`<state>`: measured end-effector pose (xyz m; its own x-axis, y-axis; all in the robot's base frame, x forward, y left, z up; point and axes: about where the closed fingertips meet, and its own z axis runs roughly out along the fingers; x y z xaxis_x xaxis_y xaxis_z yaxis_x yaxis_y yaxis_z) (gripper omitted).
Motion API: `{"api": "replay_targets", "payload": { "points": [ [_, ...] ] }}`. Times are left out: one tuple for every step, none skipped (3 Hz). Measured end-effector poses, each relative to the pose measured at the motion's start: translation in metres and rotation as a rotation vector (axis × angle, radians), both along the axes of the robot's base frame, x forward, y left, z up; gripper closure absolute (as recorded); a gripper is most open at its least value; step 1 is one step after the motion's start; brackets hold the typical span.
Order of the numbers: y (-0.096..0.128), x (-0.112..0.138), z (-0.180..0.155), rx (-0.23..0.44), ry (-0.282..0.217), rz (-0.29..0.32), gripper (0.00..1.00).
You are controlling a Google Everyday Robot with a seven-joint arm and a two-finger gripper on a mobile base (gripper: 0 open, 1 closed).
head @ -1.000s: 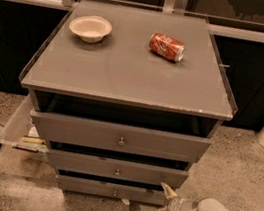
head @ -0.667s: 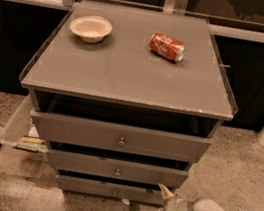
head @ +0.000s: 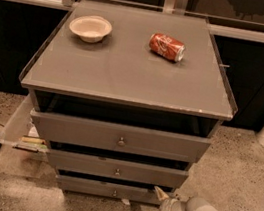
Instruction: Open bottom drawer
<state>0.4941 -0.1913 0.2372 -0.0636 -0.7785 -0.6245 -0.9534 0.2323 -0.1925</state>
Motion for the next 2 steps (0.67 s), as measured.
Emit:
{"api": "replay_targets", "payload": {
  "points": [
    [0.003,0.007,-0.01,0.011,-0.008,0.0,0.0],
    [0.004,0.039,-0.039,0.048,-0.071,0.025,0.0]
  ]
}}
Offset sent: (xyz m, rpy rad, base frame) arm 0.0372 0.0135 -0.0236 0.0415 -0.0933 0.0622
